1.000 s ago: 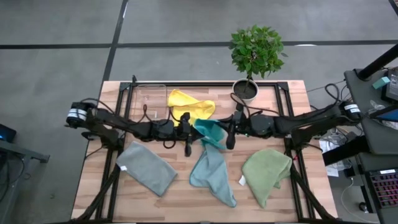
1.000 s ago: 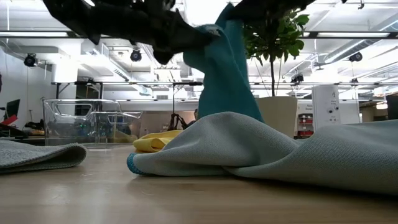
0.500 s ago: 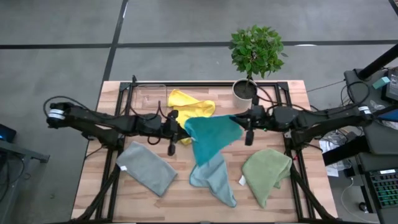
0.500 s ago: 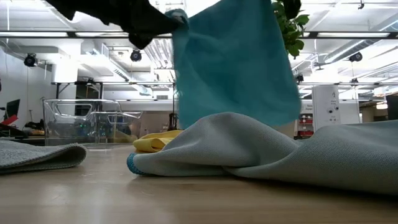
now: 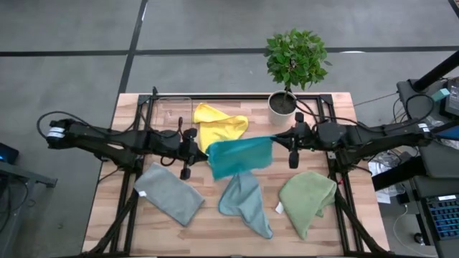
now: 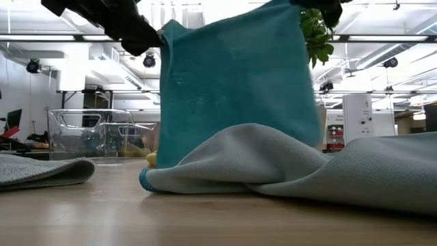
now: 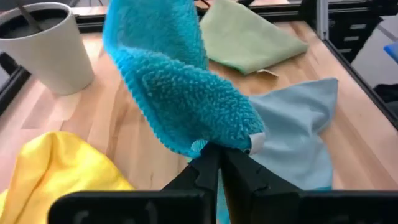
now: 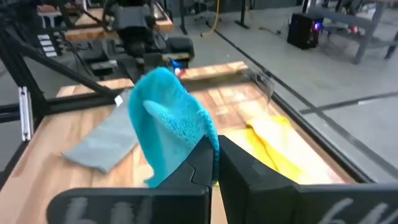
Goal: Fold microfiber towels
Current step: Fold the blue microfiber towel
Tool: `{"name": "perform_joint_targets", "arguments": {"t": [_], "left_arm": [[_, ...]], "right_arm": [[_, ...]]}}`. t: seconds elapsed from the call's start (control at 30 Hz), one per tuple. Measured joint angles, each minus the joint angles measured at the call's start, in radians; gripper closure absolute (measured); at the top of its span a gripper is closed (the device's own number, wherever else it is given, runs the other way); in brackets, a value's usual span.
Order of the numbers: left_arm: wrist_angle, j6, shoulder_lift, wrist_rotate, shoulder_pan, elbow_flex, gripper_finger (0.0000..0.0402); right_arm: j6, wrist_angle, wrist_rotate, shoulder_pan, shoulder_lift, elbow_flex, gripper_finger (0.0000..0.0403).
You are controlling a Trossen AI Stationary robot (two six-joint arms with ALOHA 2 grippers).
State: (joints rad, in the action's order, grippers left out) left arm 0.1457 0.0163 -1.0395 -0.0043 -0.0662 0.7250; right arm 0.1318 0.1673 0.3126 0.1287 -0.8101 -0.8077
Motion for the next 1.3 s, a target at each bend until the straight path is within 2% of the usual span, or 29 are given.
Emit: {"name": "perform_joint_targets", "arguments": {"t": [0.17,0.27,0.53,0.67,0.87,1.03,1.3], "left_arm": [[0.008,-0.015,-0.027,0.001,0.0,-0.001,0.0401],[0.034,-0.075,-0.03,0.009,0.001,-0.001,0.0401],[0.049,-0.108,-0.036,0.021,0.002,-0.013,0.0401],[0.047,-0.116,-0.074,0.026,0.002,-0.018,0.0401],[-0.023,-0.13,-0.198,0.069,0.002,-0.019,0.04],[-0.075,-0.169,-0.322,0.128,0.001,-0.019,0.0362],[-0.191,-0.195,-0.488,0.131,0.001,-0.018,0.0267]], "right_arm": [[0.011,0.009,0.002,0.0,-0.045,0.007,0.0394],[0.024,0.015,0.002,0.0,-0.056,0.007,0.0394],[0.077,0.125,-0.002,0.024,-0.057,0.011,0.0394],[0.115,0.191,-0.006,0.062,-0.072,0.026,0.0394],[0.138,0.233,-0.023,0.122,-0.127,0.046,0.0394],[0.146,0.263,-0.033,0.167,-0.197,0.048,0.0394],[0.15,0.274,-0.034,0.203,-0.302,0.049,0.0394]]}}
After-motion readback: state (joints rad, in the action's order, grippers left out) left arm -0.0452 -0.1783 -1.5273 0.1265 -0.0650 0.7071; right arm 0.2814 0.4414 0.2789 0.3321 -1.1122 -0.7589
